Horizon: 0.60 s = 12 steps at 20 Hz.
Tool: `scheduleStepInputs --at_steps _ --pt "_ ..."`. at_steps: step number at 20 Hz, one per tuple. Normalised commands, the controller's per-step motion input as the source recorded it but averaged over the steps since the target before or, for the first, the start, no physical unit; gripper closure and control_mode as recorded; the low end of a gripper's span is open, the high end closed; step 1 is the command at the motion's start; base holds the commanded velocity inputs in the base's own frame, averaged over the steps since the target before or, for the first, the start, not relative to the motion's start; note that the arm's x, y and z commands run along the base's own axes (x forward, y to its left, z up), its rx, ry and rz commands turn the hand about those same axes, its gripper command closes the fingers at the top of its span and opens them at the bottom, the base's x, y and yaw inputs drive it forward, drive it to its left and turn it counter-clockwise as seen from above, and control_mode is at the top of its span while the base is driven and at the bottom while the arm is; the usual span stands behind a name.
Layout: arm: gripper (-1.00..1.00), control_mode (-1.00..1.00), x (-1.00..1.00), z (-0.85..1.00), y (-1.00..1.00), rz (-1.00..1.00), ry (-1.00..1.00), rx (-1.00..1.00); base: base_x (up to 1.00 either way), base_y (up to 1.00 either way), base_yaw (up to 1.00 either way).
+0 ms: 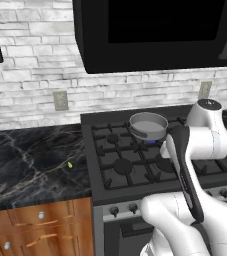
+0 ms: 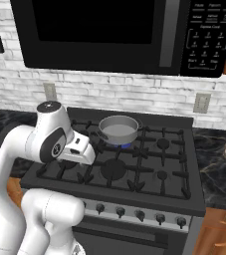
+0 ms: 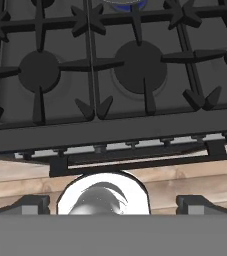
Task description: Turn on the burner for the pot on the stove. Wait thirty seconds for the pot to heat up. Then add the lemon wedge to the pot.
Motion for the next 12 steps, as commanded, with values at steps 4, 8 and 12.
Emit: scheduleStepInputs --at_steps 4,8,12 --pt "-1.00 -1.00 0.01 0.00 0.00 0.00 0.00 0.00 0.00 0.00 0.00" --pt "-1.00 -1.00 0.05 0.00 0.00 0.00 0.00 0.00 0.00 0.00 0.00" --pt "-1.00 -1.00 0.02 0.00 0.00 0.00 0.00 0.00 0.00 0.00 0.00"
